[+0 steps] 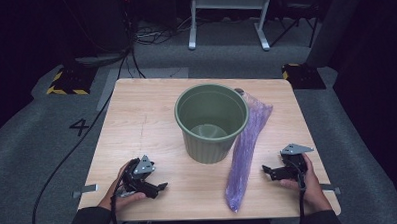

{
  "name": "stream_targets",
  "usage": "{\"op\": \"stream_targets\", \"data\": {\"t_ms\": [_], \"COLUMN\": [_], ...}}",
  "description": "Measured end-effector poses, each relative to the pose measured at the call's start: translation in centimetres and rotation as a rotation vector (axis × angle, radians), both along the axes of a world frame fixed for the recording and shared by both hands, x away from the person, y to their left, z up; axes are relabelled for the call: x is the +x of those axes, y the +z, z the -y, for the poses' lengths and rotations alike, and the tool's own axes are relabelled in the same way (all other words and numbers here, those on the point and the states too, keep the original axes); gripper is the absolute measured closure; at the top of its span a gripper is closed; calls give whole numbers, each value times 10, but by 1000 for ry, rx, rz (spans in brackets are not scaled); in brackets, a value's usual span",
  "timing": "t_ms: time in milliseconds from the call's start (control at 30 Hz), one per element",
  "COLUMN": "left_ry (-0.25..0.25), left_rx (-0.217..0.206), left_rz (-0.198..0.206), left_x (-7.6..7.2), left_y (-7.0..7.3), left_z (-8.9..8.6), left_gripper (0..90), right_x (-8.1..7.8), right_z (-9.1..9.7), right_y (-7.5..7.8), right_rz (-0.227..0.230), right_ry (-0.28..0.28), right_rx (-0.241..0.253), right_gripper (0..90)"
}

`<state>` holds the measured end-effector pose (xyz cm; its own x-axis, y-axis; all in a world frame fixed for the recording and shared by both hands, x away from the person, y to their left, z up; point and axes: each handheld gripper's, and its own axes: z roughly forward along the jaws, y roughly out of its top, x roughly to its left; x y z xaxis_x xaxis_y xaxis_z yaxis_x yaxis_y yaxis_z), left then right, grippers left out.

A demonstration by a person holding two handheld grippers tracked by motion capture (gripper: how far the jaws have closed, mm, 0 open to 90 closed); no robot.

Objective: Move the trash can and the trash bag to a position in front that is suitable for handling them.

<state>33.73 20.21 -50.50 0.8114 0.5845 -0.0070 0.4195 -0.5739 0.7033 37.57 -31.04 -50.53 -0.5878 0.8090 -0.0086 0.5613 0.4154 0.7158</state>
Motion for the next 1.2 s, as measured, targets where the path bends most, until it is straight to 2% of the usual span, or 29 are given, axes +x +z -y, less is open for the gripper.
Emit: {"op": "stream_targets", "data": {"t_ms": [67, 100, 167, 200, 233, 267, 400, 433, 500, 633, 667, 733, 767, 800, 833, 967, 1067, 1200], "left_ry": [0, 0, 0, 1, 3, 7, 13, 13, 12, 13, 12, 11, 11, 11, 11, 11, 11, 11], "left_rx": [0, 1, 0, 0, 0, 2, 0, 0, 0, 0, 0, 0, 0, 0, 0, -2, 0, -1], "left_rz": [1, 2, 2, 2, 0, 1, 0, -1, 0, -3, -4, -4, -4, -4, -4, -5, -4, -5], "left_x": [0, 0, 0, 0, 0, -1, -1, -2, -2, -2, -1, -1, -1, -1, -1, -1, -1, -1], "left_y": [0, 0, 0, 0, 0, 0, 0, 0, 0, 0, 0, 0, 0, 0, 0, 0, 0, 0], "left_z": [0, 0, 0, 0, -1, -1, -2, -2, -2, -2, -2, -2, -2, -2, -2, -2, -2, -2], "left_gripper": [88, 88, 88, 88, 88, 88, 88, 88, 88, 86, 86, 84, 84, 84, 84, 83, 84, 84], "right_x": [0, -1, -4, -7, -8, -9, -9, -11, -13, -13, -13, -5, -5, 2, 2, 18, 23, 31], "right_z": [0, 0, 1, 0, 0, 0, 0, -2, -4, -18, -18, -30, -30, -40, -40, -62, -69, -78], "right_y": [0, 0, 2, 2, 2, 2, 7, 13, 18, 38, 38, 44, 44, 47, 47, 49, 49, 49], "right_rz": [1, 5, 40, 54, 60, 63, 72, 102, 120, 178, 178, 183, 183, 176, 176, 149, 142, 133], "right_ry": [3, 7, 15, 29, 28, 35, 44, 42, 47, 95, 95, 141, 141, 179, 179, 243, 257, 273], "right_rx": [1, 6, 17, 19, 15, 18, 39, 36, 43, 60, 60, 60, 60, 60, 60, 44, 49, 88], "right_gripper": [21, 57, 200, 195, 149, 183, 156, 174, 182, 182, 182, 178, 178, 162, 162, 155, 153, 152]}}
